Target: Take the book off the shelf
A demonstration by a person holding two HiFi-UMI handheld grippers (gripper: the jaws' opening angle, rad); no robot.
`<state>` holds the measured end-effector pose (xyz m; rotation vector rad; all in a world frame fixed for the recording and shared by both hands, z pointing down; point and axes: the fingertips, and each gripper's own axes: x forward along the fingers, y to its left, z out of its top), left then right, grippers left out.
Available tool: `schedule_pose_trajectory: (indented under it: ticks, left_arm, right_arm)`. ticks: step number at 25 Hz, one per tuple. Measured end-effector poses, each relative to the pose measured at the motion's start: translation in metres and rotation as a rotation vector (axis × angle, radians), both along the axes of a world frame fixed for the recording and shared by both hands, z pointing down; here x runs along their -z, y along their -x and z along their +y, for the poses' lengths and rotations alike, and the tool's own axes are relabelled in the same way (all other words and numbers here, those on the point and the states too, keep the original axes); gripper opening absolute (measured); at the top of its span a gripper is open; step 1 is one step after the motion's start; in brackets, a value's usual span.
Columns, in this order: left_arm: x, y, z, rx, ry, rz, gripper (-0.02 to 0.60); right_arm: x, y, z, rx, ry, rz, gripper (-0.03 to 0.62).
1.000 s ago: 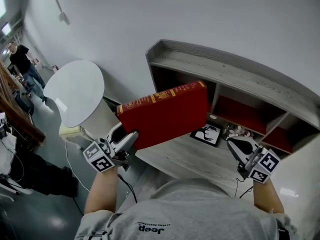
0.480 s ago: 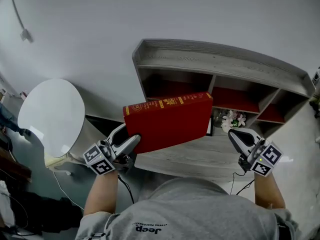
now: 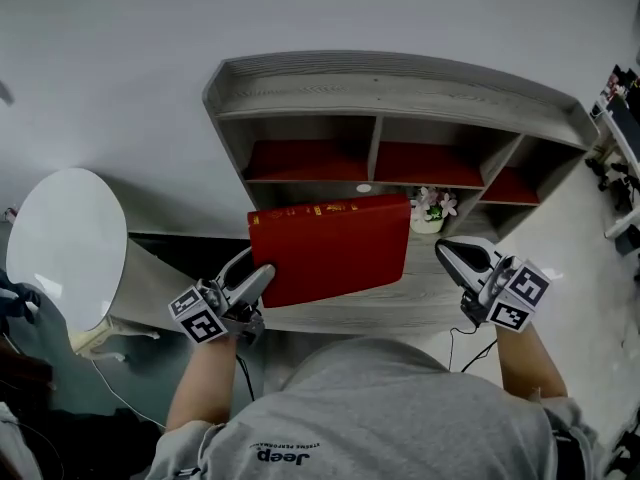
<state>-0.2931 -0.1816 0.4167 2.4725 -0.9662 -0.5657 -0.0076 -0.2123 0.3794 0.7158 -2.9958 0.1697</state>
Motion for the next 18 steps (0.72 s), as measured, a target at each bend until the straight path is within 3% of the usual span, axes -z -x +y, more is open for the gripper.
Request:
schedule_pose_trajectory:
  ticks: [10, 18]
  left_arm:
    - [-0.066, -0.088, -0.017, 0.004, 0.176, 0.039, 0.264]
    - [-0.118, -0.124, -0.032, -0.023, 0.287, 0.061, 0.264]
  right_arm:
    - [-0.023, -0.081, -0.022, -0.005, 0.05, -0.002, 0.001]
    - [-0.048, -0.115, -0.033, -0.047, 0.088, 0.003, 0.002]
